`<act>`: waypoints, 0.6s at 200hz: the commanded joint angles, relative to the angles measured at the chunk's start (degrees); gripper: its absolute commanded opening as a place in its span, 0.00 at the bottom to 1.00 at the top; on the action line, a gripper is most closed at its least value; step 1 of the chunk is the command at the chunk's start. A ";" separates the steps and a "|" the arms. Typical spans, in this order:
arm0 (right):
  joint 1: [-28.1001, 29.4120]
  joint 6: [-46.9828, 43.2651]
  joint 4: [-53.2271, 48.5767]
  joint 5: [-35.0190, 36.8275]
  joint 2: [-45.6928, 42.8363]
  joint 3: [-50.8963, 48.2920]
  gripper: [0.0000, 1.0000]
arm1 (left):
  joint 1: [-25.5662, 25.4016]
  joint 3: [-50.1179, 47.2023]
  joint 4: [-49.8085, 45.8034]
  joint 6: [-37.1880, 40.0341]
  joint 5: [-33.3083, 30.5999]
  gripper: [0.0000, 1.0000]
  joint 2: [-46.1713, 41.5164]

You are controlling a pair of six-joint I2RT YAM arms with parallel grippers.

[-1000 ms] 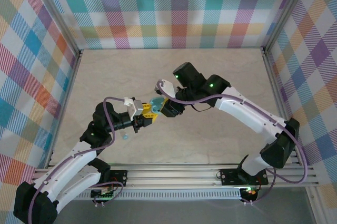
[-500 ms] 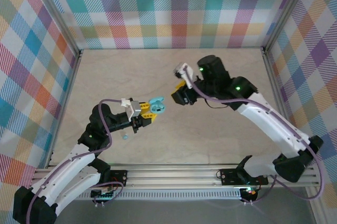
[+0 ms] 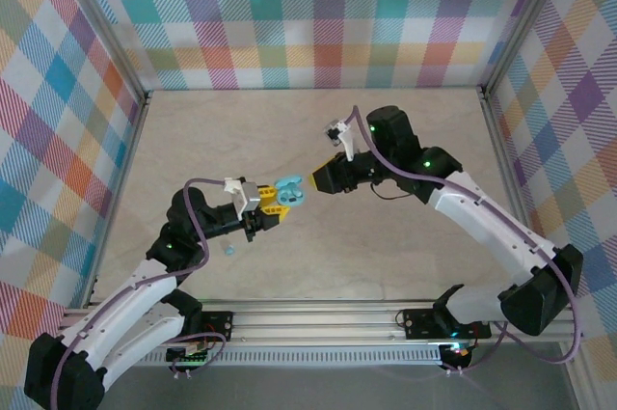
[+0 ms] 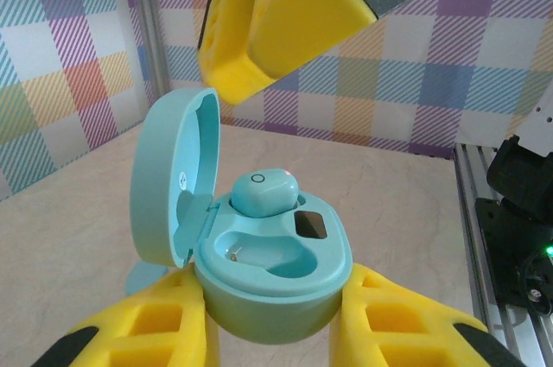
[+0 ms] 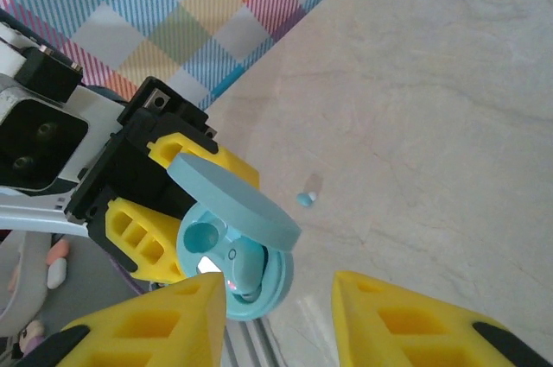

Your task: Insert the wireless bluetooth earbuds into the charging case

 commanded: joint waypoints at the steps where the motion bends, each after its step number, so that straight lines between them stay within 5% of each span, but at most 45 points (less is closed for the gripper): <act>1: 1.53 1.21 2.63 -2.20 1.98 0.80 0.38 | -0.53 1.77 3.13 -0.54 1.45 0.00 0.06; 120: 4.40 -1.75 -2.43 4.40 4.80 2.25 0.35 | -0.53 2.28 2.31 -0.37 0.59 0.00 -0.02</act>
